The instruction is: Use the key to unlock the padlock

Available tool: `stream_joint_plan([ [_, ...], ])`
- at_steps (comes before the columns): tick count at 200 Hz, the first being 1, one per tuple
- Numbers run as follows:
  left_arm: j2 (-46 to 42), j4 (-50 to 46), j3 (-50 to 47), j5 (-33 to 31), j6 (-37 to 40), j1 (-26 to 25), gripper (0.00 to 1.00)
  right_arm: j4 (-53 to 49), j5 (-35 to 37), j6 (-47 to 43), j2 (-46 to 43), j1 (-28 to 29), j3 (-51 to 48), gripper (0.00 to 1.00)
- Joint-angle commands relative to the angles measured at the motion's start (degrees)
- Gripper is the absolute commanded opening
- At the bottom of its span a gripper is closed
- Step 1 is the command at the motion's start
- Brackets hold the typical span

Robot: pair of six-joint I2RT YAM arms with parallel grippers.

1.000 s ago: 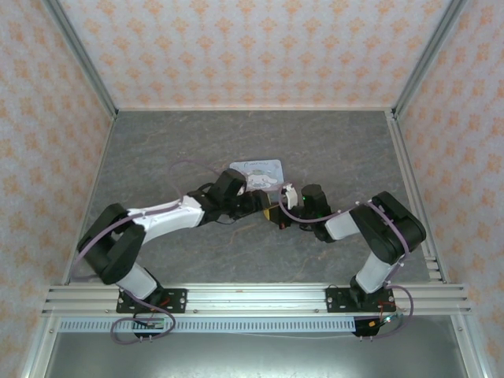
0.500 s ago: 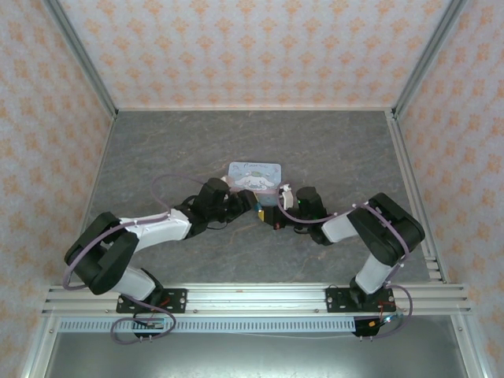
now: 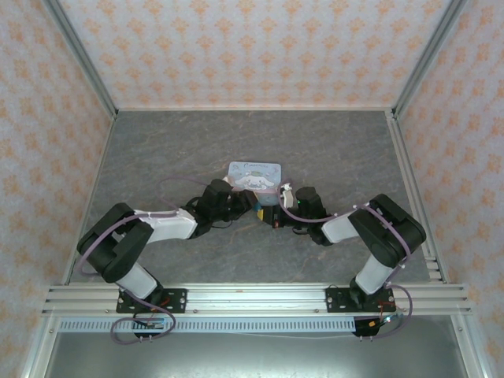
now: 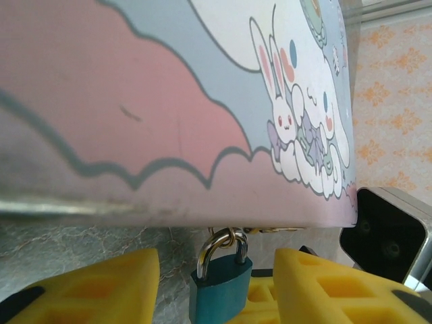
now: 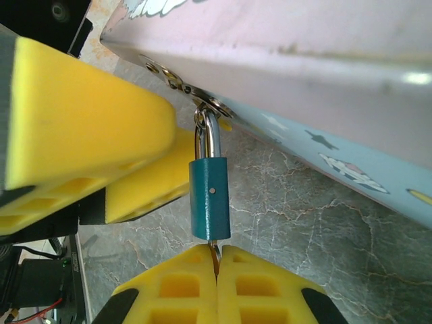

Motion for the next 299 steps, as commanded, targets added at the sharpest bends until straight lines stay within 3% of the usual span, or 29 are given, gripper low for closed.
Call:
stream_joint_plan([
  [1, 1.4, 3.92, -0.09, -0.6, -0.59, -0.81, 0.44, 3.64, -0.85, 1.08, -1.97, 0.28, 1.4, 0.0],
  [46, 3.29, 5.53, 0.57, -0.12, -1.43, -1.76, 0.37, 4.65, -1.1, 3.38, -2.01, 0.28, 1.83, 0.0],
  [91, 3.34, 5.41, 0.79, -0.51, -1.07, -2.09, 0.23, 5.66, -1.72, 5.21, -2.3, 0.28, 1.75, 0.0],
  [126, 2.15, 3.63, 1.09, -0.97, -0.4, -2.22, 0.1, 2.33, 0.25, 3.85, -4.34, 0.29, 1.14, 0.1],
  [163, 0.69, 1.83, 1.46, -1.75, -0.46, -2.31, 0.0, -3.69, 3.15, 0.74, -7.22, 0.31, 0.7, 0.3],
  [191, 0.34, 0.71, 2.02, -1.87, -0.7, -2.31, 0.0, -10.23, 5.77, -2.54, -10.42, 0.21, 0.27, 0.38],
  [220, 0.6, 0.29, 2.39, -1.55, -2.31, -2.31, 0.0, -19.99, 11.56, -7.92, -17.4, 0.11, -0.26, 0.44],
  [266, -1.21, -5.6, 4.13, -1.26, -6.26, -2.39, 0.0, -30.29, 21.81, -18.31, -38.47, 0.34, -4.48, 0.49],
  [299, -3.15, -12.12, 6.21, -1.76, -7.88, -2.49, 0.0, -37.37, 23.67, -28.25, -49.67, 0.8, -4.31, 0.5],
])
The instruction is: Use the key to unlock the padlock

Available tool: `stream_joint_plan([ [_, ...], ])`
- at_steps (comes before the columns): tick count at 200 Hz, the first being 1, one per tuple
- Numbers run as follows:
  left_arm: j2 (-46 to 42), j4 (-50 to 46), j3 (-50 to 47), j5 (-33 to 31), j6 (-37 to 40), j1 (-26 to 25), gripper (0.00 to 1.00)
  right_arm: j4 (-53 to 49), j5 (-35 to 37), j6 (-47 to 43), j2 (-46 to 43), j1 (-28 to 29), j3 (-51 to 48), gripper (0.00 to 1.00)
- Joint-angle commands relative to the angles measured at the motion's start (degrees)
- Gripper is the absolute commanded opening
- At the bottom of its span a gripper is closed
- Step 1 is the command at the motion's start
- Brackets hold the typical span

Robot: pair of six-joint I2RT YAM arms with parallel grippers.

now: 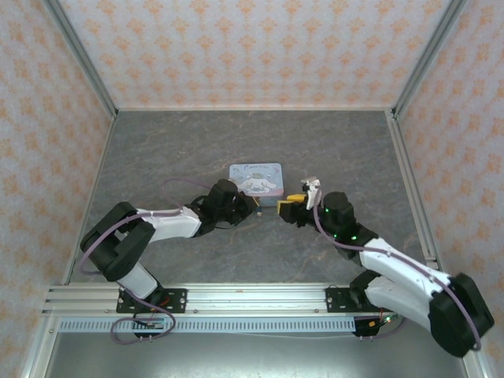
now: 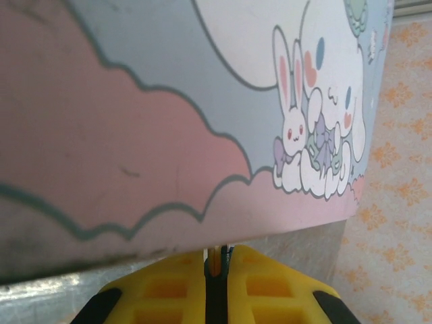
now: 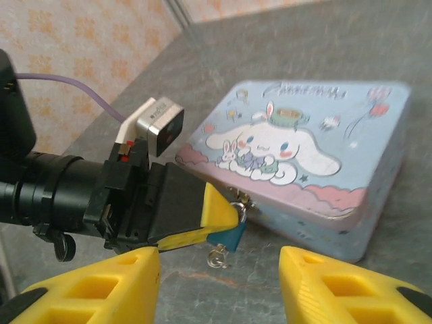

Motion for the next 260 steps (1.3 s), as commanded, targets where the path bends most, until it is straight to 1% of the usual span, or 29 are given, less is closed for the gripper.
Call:
stream_joint_plan([
  [1, -3.27, -4.91, 2.77, -1.19, -2.45, -0.61, 0.0, -7.6, 4.4, -10.56, -5.84, 0.58, 0.0, 0.5],
  [29, -3.61, -6.04, 3.03, -0.95, -5.45, -0.61, 0.0, -11.38, 7.41, -17.87, -7.93, 2.46, 1.66, 0.49],
  [57, -2.85, -6.62, 3.41, 0.41, -8.45, -0.58, 0.0, -12.03, 15.9, -29.64, -6.49, 9.37, 2.23, 0.49],
  [91, -2.48, -8.11, 4.31, 1.36, -9.93, -0.63, 0.0, -8.43, 25.73, -43.38, -2.98, 17.29, 1.69, 0.5],
  [127, -1.48, -9.0, 5.98, 2.38, -10.12, -0.61, 0.0, -2.15, 34.93, -51.53, 4.56, 23.79, 1.88, 0.51],
  [139, -1.14, -8.87, 6.34, 2.73, -10.2, -0.58, 0.0, 1.64, 38.26, -52.9, 7.85, 25.54, 1.43, 0.51],
  [162, -0.52, -8.22, 6.71, 3.3, -10.53, -0.69, 0.0, 8.72, 40.48, -54.25, 13.55, 26.87, 0.62, 0.51],
  [182, -0.59, -8.26, 6.83, 3.29, -10.47, -0.69, 0.0, 12.53, 42.17, -53.65, 17.52, 27.0, 1.04, 0.5],
  [217, -0.63, -7.78, 6.44, 3.23, -10.71, -0.74, 0.0, 14.39, 41.55, -52.38, 21.09, 27.03, 2.31, 0.49],
  [260, -0.7, -7.62, 6.33, 3.8, -10.56, -0.78, 0.0, 17.13, 42.8, -50.69, 24.79, 27.02, 2.44, 0.47],
])
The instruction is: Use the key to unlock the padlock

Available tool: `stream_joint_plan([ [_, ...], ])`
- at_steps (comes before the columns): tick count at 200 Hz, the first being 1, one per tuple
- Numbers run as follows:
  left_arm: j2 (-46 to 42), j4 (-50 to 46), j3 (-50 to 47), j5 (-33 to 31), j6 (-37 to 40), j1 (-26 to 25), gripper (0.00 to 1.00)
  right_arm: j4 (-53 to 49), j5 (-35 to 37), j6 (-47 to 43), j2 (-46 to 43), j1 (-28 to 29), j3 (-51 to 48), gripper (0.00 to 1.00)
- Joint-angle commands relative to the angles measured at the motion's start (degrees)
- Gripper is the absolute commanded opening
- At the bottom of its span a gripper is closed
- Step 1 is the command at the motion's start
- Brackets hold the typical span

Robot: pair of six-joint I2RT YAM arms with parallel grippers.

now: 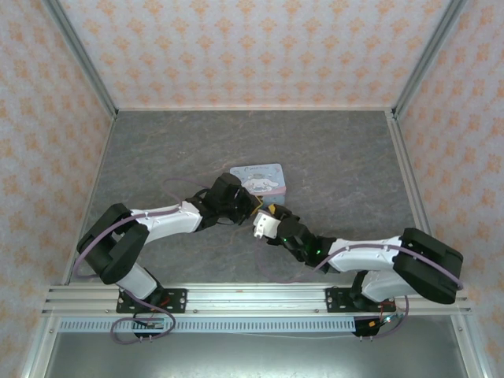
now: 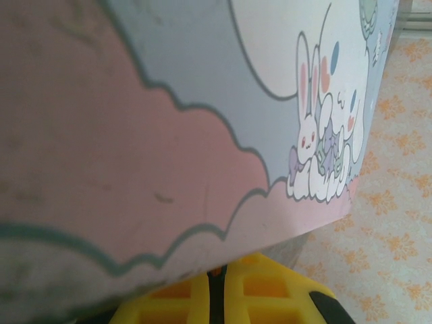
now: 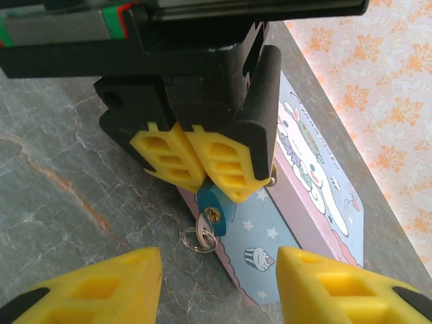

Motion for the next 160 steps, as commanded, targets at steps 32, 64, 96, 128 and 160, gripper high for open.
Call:
stream_joint_plan([
  [32, -0.05, 0.96, 1.08, 0.75, -0.52, -0.41, 0.0, 4.08, 2.9, 2.38, 3.29, 0.35, 1.74, 0.43],
  [64, -0.39, 1.11, 0.67, 0.66, -0.52, -0.41, 0.0, 4.77, 3.25, 3.07, 4.66, 0.36, 1.87, 0.39],
  [96, -0.39, 0.92, 0.57, 0.64, -0.48, -0.5, 0.0, 5.93, 3.54, 3.51, 6.34, 0.37, 2.38, 0.34],
  [128, -0.4, 0.74, 0.49, 0.73, -0.35, -0.5, 0.0, 6.83, 3.6, 3.6, 7.7, 0.33, 2.97, 0.28],
  [160, -0.31, 0.72, 0.41, 0.73, -0.35, -0.5, 0.0, 7.46, 4.24, 3.84, 8.45, 0.32, 3.18, 0.21],
])
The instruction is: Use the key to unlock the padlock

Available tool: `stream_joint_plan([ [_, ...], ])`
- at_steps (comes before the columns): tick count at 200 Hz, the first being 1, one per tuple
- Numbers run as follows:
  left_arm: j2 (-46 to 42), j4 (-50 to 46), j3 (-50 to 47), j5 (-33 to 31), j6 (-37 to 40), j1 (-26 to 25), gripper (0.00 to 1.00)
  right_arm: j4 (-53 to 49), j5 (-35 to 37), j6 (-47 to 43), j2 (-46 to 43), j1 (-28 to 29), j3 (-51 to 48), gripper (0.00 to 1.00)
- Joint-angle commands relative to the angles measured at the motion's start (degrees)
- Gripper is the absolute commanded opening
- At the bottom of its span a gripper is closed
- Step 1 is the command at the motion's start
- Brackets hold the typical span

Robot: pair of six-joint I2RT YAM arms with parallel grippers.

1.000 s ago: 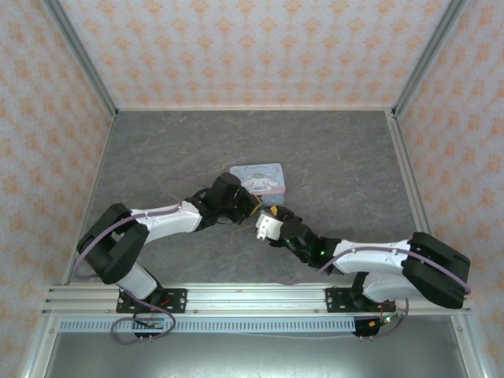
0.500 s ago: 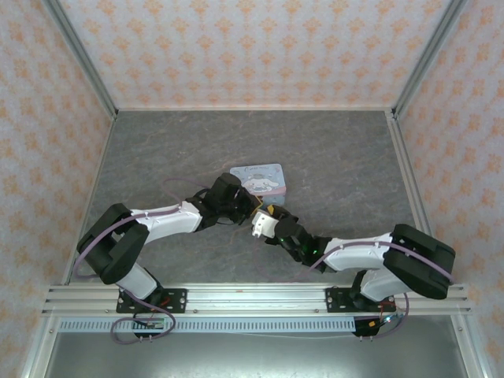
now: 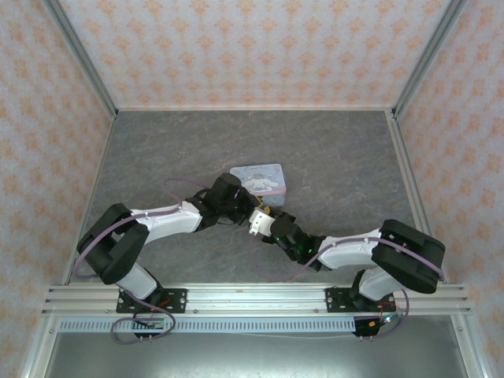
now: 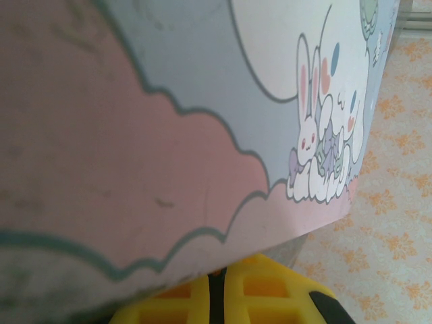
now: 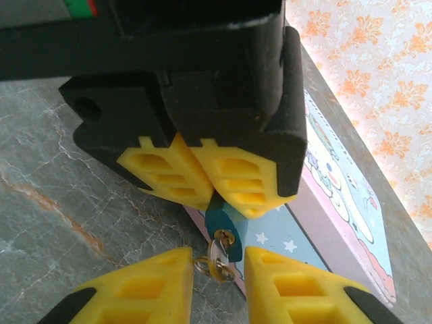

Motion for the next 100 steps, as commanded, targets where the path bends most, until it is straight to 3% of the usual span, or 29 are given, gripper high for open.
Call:
stream_joint_plan([
  [1, -0.31, 0.71, 0.37, 0.52, -0.24, -0.5, 0.0, 2.01, 1.69, 1.16, 0.62, 0.24, 1.41, 0.21],
  [78, -0.08, 0.27, 0.68, 0.75, 0.04, -0.5, 0.0, 2.0, 2.61, 2.79, 1.17, 0.25, 1.34, 0.0],
  [100, -0.05, 0.26, 0.64, 0.75, 0.1, -0.5, 0.0, 1.54, 2.82, 3.54, 1.36, 0.11, 1.5, 0.0],
])
